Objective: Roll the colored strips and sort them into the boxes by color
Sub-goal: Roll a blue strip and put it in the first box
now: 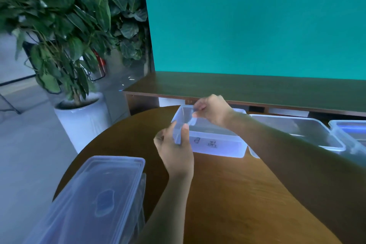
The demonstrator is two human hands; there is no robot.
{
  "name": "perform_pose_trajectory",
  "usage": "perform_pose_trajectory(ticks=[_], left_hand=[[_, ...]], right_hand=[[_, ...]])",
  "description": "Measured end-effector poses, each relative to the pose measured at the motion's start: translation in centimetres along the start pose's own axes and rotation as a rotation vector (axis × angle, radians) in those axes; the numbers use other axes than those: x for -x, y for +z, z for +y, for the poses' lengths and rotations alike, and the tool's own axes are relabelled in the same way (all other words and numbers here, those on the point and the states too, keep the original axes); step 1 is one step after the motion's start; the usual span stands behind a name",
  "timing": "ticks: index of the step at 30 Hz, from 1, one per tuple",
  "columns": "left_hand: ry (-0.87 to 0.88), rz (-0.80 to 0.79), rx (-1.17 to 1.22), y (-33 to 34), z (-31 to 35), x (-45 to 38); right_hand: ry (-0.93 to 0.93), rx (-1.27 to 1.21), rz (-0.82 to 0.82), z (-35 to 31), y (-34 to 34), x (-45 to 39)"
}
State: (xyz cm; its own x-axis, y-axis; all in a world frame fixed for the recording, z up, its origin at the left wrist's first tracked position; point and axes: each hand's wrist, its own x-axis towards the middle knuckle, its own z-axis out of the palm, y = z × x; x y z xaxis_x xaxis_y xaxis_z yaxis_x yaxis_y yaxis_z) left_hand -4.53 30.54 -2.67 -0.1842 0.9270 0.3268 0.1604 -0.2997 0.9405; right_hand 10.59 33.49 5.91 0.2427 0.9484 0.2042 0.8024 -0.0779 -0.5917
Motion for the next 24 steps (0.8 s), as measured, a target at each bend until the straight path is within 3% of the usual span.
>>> perform_pose_trajectory(ticks=[8, 17, 24], left_hand=[[0.023, 0.005, -0.080, 0.1, -0.1, -0.3], [-0.020, -0.047, -0.052, -0.2, 0.4, -0.5], [-0.037, -0.089, -0.061, -0.4, 0.6, -0.5]], right_hand=[[0.000, 0.223, -0.128, -0.3, 3.1, -3.3], [-0.002, 0.417, -0.110, -0.7, 4.3, -5.2], [0.029, 0.373, -0.106, -1.2, 4.0, -5.3]])
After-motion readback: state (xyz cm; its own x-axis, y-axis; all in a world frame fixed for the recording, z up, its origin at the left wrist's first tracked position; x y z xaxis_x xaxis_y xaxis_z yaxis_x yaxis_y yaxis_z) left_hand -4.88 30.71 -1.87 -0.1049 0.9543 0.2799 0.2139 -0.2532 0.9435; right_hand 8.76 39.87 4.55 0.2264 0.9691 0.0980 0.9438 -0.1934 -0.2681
